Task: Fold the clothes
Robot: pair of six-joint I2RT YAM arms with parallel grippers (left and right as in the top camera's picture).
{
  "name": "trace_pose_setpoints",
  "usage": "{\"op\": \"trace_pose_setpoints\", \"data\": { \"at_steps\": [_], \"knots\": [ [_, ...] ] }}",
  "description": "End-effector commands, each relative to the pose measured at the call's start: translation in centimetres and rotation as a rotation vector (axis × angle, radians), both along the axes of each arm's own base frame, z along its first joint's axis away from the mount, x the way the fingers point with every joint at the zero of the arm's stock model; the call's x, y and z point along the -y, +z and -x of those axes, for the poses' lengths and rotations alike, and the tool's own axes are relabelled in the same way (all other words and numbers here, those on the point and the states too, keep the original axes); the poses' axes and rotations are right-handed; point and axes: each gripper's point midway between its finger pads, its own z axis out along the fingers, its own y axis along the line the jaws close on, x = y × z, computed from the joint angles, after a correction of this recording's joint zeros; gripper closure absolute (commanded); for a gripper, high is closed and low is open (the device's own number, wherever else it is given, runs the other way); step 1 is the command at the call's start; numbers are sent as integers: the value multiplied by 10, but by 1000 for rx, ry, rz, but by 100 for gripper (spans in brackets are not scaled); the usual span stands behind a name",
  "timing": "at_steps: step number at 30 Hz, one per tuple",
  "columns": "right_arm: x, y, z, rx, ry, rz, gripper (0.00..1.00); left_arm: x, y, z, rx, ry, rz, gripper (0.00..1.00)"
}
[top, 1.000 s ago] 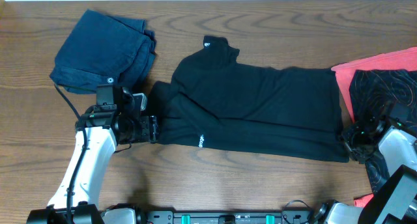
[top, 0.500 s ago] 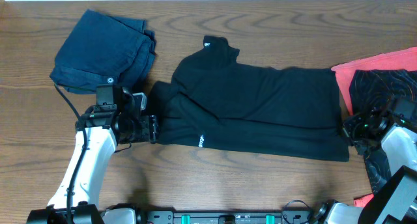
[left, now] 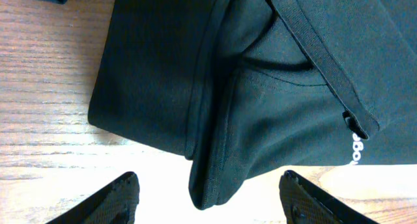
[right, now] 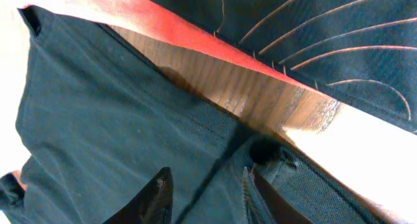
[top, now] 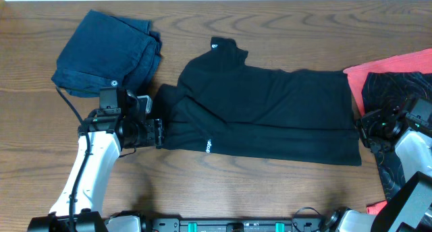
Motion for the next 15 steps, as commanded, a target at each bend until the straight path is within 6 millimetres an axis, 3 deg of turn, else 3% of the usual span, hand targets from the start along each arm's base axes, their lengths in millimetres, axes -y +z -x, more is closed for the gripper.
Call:
{"op": "trace_pose_setpoints", "data": {
  "at_steps": [1, 4, 8, 10, 12, 15],
  "knots": [
    [0, 9, -9, 50, 78, 28, 74, -2, 3, -3, 13, 6, -8, 29],
    [-22, 13, -9, 94, 234, -15, 76, -2, 3, -3, 13, 6, -8, 29],
    [-42, -1, 22, -52, 289, -54, 78, -2, 3, -3, 13, 5, -9, 29],
    [-39, -11, 37, -141, 287, -9, 83, -2, 3, -3, 13, 5, -9, 29],
    [-34, -19, 47, -194, 252, 21, 96, -2, 3, -3, 13, 6, -8, 29],
    [-32, -26, 48, -194, 219, 33, 99, -2, 3, -3, 13, 5, -9, 29]
  ]
}}
